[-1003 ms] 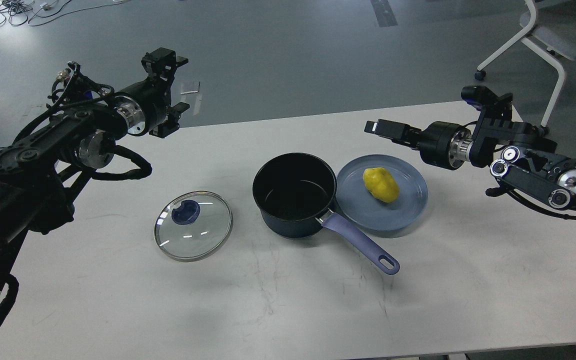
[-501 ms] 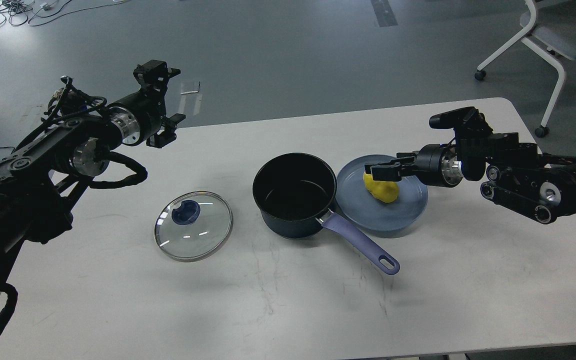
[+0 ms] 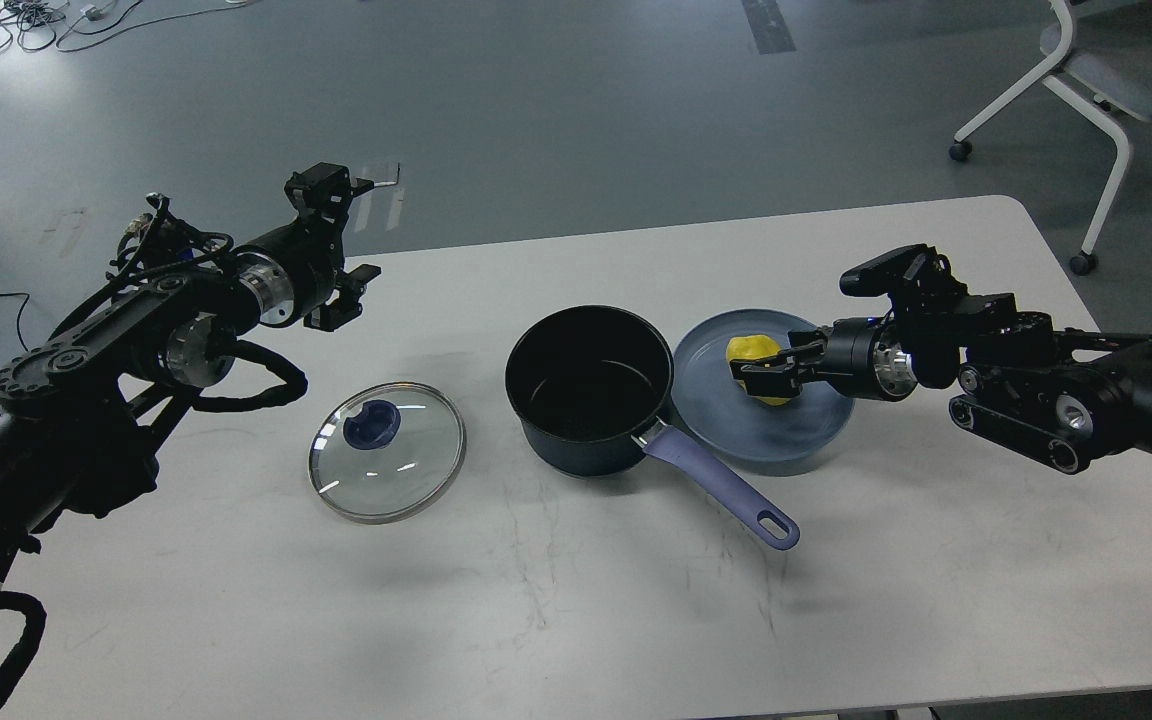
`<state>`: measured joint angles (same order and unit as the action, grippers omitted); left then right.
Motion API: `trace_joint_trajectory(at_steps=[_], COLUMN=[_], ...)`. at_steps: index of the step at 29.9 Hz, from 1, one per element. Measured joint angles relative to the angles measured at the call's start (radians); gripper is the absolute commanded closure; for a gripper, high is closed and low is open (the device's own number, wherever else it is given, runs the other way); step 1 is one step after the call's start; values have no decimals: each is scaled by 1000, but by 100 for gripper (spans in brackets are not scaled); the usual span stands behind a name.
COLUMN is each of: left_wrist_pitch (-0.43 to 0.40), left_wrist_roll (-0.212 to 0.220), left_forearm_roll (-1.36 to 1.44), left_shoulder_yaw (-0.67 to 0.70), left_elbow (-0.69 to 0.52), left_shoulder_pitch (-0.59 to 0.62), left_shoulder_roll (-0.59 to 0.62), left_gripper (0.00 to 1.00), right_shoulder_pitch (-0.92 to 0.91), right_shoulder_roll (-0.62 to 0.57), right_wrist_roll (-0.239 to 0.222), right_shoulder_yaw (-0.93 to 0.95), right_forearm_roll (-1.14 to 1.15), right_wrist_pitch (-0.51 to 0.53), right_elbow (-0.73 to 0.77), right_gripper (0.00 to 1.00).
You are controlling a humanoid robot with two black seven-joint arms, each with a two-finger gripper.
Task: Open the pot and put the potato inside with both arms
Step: 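Reach the right gripper to the yellow potato and grasp it, then lift the potato with the right gripper and carry it over the pot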
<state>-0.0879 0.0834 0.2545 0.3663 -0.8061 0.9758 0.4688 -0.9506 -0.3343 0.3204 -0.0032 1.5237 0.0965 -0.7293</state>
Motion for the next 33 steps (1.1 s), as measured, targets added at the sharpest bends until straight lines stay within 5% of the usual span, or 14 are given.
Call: trace_joint_trajectory(at_steps=[2, 4, 7, 14, 21, 33], left_wrist_pitch=[1, 3, 5, 5, 5, 5], left_wrist_roll=[0, 0, 0, -18, -25, -25], left_forearm_roll=[0, 0, 7, 15, 27, 28], left_shoulder_yaw=[0, 0, 0, -1, -1, 0], left_elbow=[-4, -11, -15, -16, -16, -16], left_shoulder_pitch=[0, 0, 0, -2, -2, -2], left_shoulder_roll=[-1, -1, 0, 4, 6, 19], left_gripper=[2, 2, 2, 2, 2, 2], right_shoulder_pitch=[0, 3, 6, 13, -45, -167], right_shoulder_roll=[8, 18, 26, 29, -9, 76], right_wrist_roll=[2, 3, 3, 13, 118, 158], right_shoulder_yaw=[-2, -3, -3, 4, 12, 7], right_forearm_roll=[2, 2, 3, 2, -3, -5], right_wrist_pitch=[0, 0, 0, -41, -107, -167], right_elbow=[4, 8, 21, 29, 16, -47], right_gripper=[34, 52, 58, 60, 60, 57])
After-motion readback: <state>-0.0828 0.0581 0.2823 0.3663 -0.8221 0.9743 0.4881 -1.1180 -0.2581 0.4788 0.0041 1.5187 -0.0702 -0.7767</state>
